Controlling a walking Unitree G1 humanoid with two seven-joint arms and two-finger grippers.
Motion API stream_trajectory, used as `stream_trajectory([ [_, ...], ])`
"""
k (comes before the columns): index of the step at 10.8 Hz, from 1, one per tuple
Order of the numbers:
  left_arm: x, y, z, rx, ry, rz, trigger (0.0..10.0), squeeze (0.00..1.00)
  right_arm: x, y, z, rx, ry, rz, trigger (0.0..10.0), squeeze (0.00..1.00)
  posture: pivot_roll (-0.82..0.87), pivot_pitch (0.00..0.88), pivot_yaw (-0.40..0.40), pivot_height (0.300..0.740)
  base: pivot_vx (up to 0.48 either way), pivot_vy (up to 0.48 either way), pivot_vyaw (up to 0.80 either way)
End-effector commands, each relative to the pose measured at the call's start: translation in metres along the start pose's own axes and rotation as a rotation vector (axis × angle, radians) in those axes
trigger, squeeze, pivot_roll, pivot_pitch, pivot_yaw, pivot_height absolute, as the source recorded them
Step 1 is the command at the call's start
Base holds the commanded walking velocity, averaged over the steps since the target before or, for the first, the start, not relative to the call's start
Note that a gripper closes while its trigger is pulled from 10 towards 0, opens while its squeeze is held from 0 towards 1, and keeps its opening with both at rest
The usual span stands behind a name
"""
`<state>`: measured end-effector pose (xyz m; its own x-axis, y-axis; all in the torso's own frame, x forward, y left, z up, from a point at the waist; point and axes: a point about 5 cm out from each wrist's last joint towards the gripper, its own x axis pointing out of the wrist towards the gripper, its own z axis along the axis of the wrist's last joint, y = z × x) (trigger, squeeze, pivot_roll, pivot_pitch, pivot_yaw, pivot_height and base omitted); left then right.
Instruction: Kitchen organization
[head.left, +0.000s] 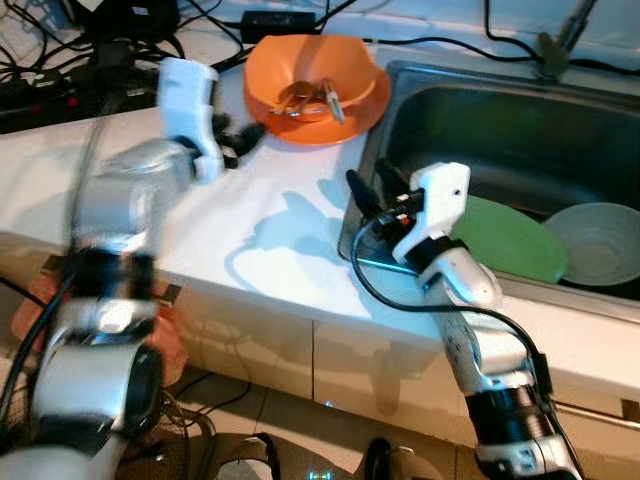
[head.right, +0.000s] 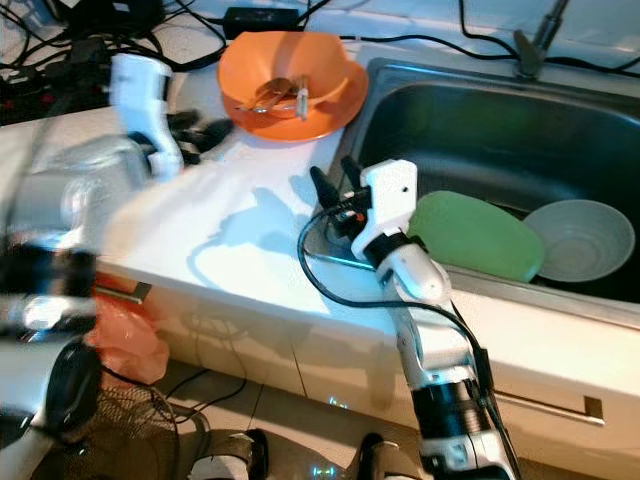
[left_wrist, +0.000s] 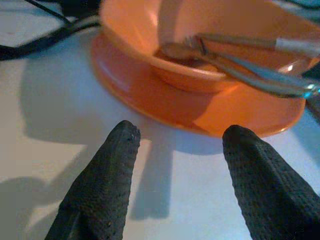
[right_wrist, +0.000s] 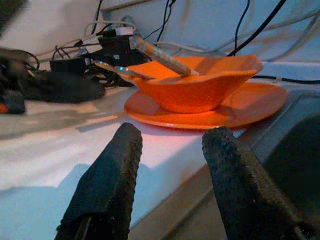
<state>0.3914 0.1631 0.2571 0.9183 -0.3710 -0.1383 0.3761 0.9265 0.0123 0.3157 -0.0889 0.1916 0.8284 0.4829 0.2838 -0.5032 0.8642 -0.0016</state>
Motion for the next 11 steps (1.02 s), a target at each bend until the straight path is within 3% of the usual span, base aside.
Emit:
stream_trajectory([
  [1, 0.004, -0.003, 0.002, 0.027, 0.002, -0.016, 10.0, 0.00, -0.011, 0.004, -0.024, 0.057, 0.083, -0.018, 10.0, 0.00, 0.07, 0.203, 0.081, 0.740, 0.000, 0.000, 0.00],
  [5, 0.029, -0.025, -0.003, 0.065, 0.032, -0.100, 10.0, 0.00, -0.023, 0.007, -0.023, 0.064, 0.096, -0.052, 10.0, 0.00, 0.03, 0.241, 0.107, 0.740, 0.000, 0.000, 0.00],
  [10, 0.037, -0.037, 0.017, 0.124, -0.013, -0.136, 10.0, 0.00, -0.028, 0.012, -0.024, 0.075, 0.110, -0.056, 10.0, 0.00, 0.03, 0.257, 0.117, 0.740, 0.000, 0.000, 0.00],
  [11, 0.030, -0.033, 0.024, 0.131, -0.012, -0.132, 10.0, 0.00, -0.027, 0.013, -0.024, 0.078, 0.112, -0.052, 10.0, 0.00, 0.03, 0.257, 0.116, 0.740, 0.000, 0.000, 0.00],
])
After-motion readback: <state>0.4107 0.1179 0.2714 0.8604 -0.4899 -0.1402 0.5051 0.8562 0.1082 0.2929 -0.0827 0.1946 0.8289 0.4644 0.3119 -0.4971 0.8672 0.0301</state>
